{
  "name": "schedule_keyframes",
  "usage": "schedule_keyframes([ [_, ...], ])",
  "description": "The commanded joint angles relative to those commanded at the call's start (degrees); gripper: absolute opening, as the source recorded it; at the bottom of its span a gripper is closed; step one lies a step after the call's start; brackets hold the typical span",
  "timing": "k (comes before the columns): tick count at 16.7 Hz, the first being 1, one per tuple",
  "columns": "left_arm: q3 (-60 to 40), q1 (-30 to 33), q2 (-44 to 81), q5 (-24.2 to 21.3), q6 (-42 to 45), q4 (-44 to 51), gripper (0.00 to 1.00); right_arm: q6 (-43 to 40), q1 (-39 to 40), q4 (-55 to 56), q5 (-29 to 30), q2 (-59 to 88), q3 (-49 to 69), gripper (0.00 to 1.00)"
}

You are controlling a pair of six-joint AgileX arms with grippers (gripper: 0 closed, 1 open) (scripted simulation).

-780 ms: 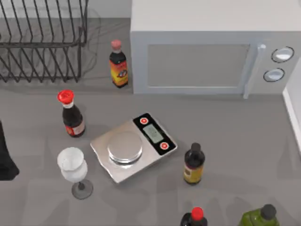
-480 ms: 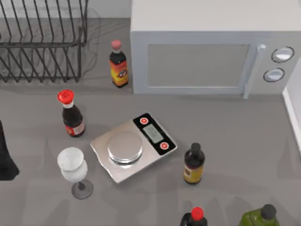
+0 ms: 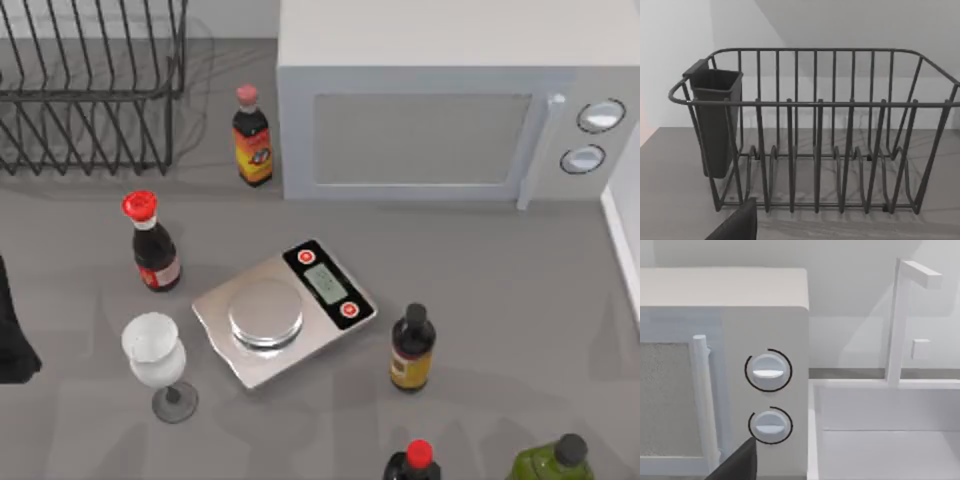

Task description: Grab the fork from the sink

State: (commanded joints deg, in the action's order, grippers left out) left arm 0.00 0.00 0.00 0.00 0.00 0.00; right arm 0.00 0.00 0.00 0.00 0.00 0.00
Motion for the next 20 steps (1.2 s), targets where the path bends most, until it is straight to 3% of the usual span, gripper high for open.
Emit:
schedule_keyframes([
  [13, 0.0, 0.0, 0.0, 0.0, 0.0, 0.0, 1.0, -0.2, -0.2, -0.8, 0.0, 1.7, 1.4, 1.0],
  [20, 0.0, 0.0, 0.0, 0.0, 0.0, 0.0, 1.0, -2.7, -3.3, -12.1, 0.1, 23.7, 19.5, 1.0],
])
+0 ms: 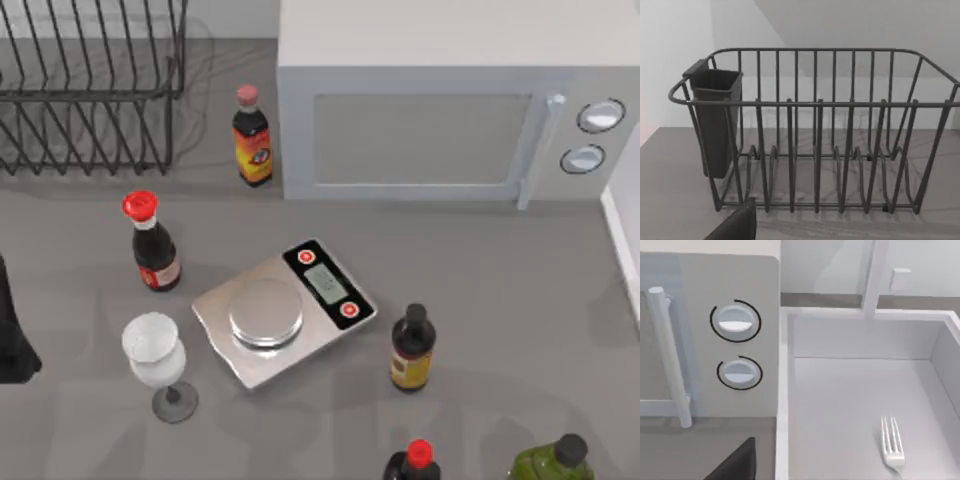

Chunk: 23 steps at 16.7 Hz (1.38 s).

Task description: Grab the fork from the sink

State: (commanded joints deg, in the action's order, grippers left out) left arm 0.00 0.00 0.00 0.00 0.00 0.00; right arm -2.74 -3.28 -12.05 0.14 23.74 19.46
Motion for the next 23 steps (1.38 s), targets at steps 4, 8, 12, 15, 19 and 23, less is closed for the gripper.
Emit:
schedule_keyframes([
  [4, 0.0, 0.0, 0.0, 0.0, 0.0, 0.0, 1.0, -2.4, -2.7, -10.3, 0.1, 20.2, 16.6, 1.0],
  [8, 0.0, 0.0, 0.0, 0.0, 0.0, 0.0, 1.0, -5.0, -5.6, -21.7, 0.1, 42.6, 35.1, 1.0],
  [12, 0.0, 0.0, 0.0, 0.0, 0.0, 0.0, 1.0, -7.7, -8.5, -33.1, 0.2, 64.9, 53.6, 1.0],
  [15, 0.0, 0.0, 0.0, 0.0, 0.0, 0.0, 1.0, -9.6, -10.4, -40.9, 0.2, 80.2, 66.3, 1.0],
  [19, 0.0, 0.0, 0.0, 0.0, 0.0, 0.0, 1.0, -11.6, -12.3, -49.4, 0.1, 96.6, 80.0, 1.0],
  [23, 0.0, 0.0, 0.0, 0.0, 0.0, 0.0, 1.0, -12.8, -13.5, -54.4, 0.1, 106.2, 88.0, 1.0],
])
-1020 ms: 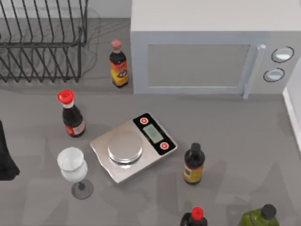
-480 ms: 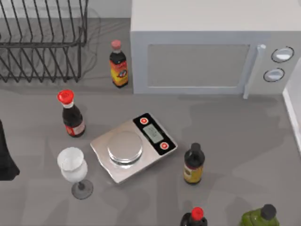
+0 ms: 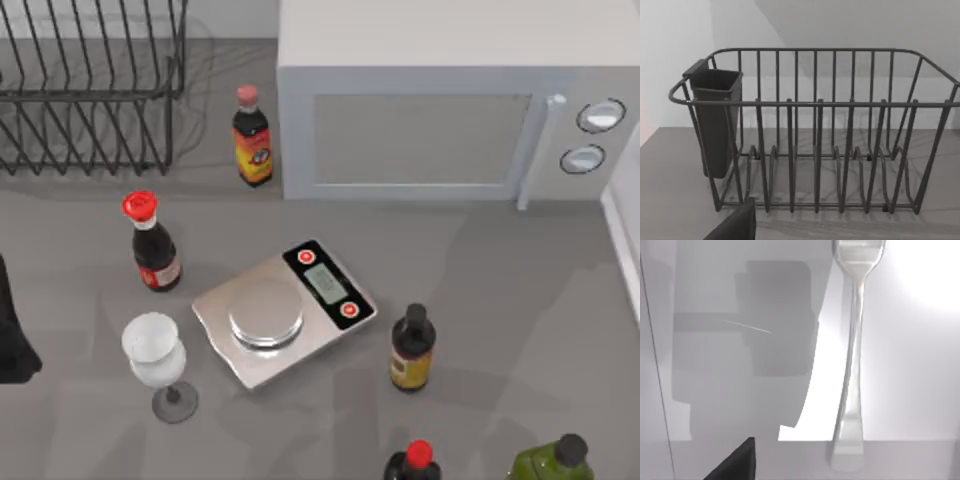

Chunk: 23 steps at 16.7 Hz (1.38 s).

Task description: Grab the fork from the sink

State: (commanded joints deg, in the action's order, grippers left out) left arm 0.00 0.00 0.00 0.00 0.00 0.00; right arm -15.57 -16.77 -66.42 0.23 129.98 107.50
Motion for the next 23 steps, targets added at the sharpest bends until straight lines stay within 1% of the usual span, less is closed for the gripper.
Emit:
schedule_keyframes([
  [2, 0.0, 0.0, 0.0, 0.0, 0.0, 0.0, 1.0, -0.2, -0.2, -0.8, 0.0, 1.6, 1.4, 1.0],
  [9, 0.0, 0.0, 0.0, 0.0, 0.0, 0.0, 1.0, -0.2, 0.1, 0.2, 0.0, 2.0, 0.7, 1.0],
  [12, 0.0, 0.0, 0.0, 0.0, 0.0, 0.0, 1.0, -0.1, 0.1, 5.4, 0.0, 4.8, -1.9, 1.0],
  [18, 0.0, 0.0, 0.0, 0.0, 0.0, 0.0, 1.0, 0.0, -0.1, 21.2, 0.1, 12.8, -8.9, 1.0],
  [20, 0.0, 0.0, 0.0, 0.0, 0.0, 0.0, 1.0, 0.0, -0.1, 23.9, 0.2, 14.5, -10.3, 1.0],
  [23, 0.0, 0.0, 0.0, 0.0, 0.0, 0.0, 1.0, 0.0, -0.1, 24.3, 0.2, 14.8, -10.5, 1.0],
])
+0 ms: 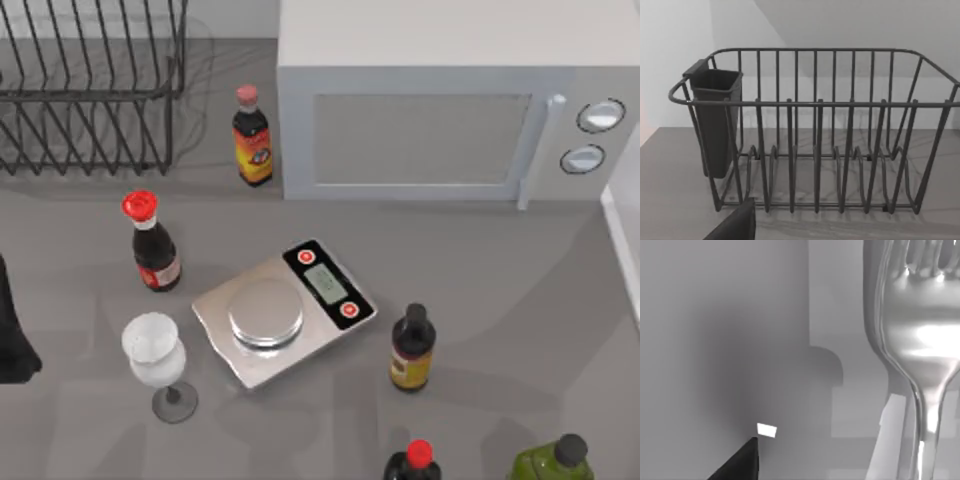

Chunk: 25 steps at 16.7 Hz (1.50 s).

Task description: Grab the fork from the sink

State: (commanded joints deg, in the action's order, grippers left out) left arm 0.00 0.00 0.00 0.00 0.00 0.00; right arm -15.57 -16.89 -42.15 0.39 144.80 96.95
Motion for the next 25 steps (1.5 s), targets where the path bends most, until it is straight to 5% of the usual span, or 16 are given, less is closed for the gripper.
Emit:
schedule_keyframes([
  [1, 0.0, 0.0, 0.0, 0.0, 0.0, 0.0, 1.0, 0.0, 0.0, 0.0, 0.0, 0.0, 0.0, 1.0],
  [14, 0.0, 0.0, 0.0, 0.0, 0.0, 0.0, 1.0, 0.0, 0.0, 0.0, 0.0, 0.0, 0.0, 0.02],
  [25, 0.0, 0.0, 0.0, 0.0, 0.0, 0.0, 1.0, 0.6, 0.1, -1.8, -0.7, -3.0, 1.4, 0.0],
])
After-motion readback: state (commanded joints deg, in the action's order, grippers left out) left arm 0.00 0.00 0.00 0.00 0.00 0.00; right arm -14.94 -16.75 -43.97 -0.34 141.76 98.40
